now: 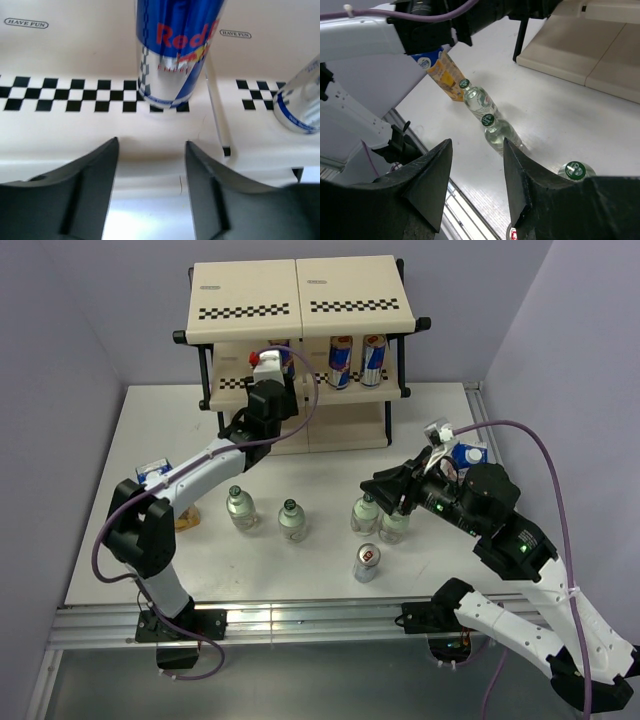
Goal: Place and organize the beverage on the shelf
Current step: Place the drink on the shelf, then pick up the drink from the center of the board.
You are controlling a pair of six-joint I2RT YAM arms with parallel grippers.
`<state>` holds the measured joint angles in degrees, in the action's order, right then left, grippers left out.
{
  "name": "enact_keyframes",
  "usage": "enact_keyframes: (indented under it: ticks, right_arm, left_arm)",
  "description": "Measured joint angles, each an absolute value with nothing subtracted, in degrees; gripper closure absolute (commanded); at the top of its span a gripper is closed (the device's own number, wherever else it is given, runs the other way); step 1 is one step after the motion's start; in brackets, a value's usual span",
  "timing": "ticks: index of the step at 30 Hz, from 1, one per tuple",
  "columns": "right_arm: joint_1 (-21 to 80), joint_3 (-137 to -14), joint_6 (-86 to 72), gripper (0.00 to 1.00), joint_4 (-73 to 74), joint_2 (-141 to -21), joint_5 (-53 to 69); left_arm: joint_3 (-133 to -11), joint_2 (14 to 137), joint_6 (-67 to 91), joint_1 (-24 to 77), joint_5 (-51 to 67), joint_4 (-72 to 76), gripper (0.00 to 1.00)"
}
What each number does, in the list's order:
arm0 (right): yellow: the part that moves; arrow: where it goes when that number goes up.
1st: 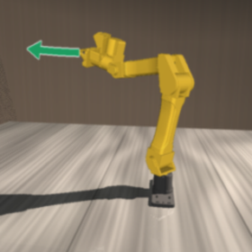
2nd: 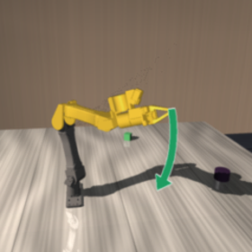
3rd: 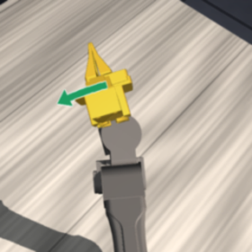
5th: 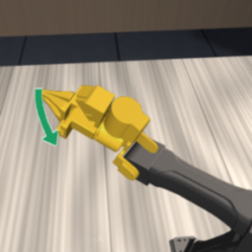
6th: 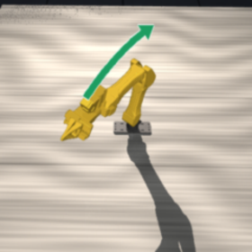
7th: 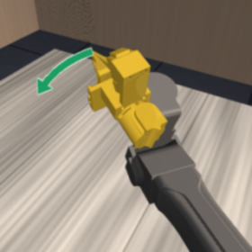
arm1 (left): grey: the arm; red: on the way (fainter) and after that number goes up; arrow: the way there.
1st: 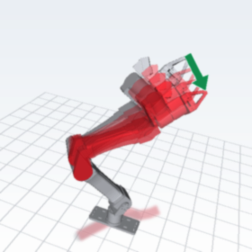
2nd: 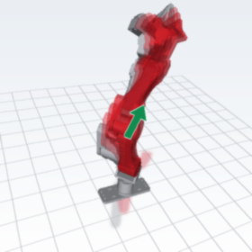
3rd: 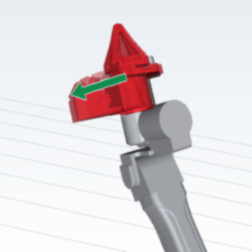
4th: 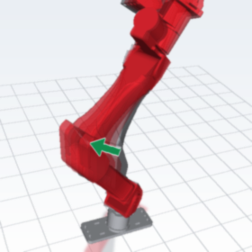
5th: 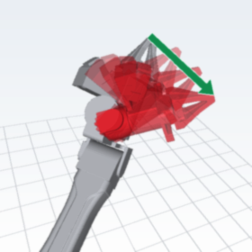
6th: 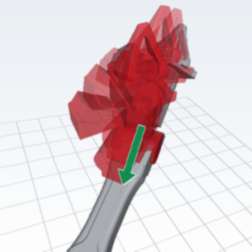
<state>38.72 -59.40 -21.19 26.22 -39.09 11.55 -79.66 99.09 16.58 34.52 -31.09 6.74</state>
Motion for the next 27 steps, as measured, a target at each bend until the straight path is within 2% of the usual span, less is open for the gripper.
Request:
enact_keyframes:
  ticks: [1, 6, 7, 9, 12, 13, 20, 27]
  right_arm:
    - [38.7, -59.3, -21.1, 0.46, 26.2, -39.2, 11.2]
    - [38.7, -58.5, -20.9, 0.41, 26.5, -40.0, 9.7]
    - [38.7, -58.5, -20.9, 0.35, 26.6, -40.3, 9.2]
    - [38.7, -58.5, -20.9, 0.3, 26.8, -40.7, 8.3]
    - [38.7, -58.5, -20.8, 0.28, 27.9, -41.2, 6.7]
    - [38.7, -58.5, -20.8, 0.28, 28.7, -41.3, 6.2]
    - [39.8, -58.3, -21.9, 0.27, 34.3, -42.0, 4.7]
    - [50.9, -54.3, -24.7, 0.23, 39.3, -42.8, -2.0]
  left_arm:
    - [-79.1, 98.4, 16.8, 34.5, -31.0, 6.6, 0.31]
    - [-76.0, 94.8, 17.7, 34.5, -30.3, 5.9, 0.21]
    - [-75.4, 94.1, 17.8, 34.5, -30.2, 5.6, 0.19]
    - [-74.1, 92.6, 18.3, 34.5, -29.8, 5.0, 0.17]
    - [-71.7, 89.4, 19.3, 34.6, -29.7, 4.0, 0.07]
    - [-70.7, 87.7, 19.8, 34.7, -29.6, 3.2, 0.01]
    - [-69.3, 75.5, 24.2, 35.4, -29.6, -6.0, 0.0]
    - [-68.1, 63.3, 30.1, 35.4, -30.4, -18.6, 0.01]
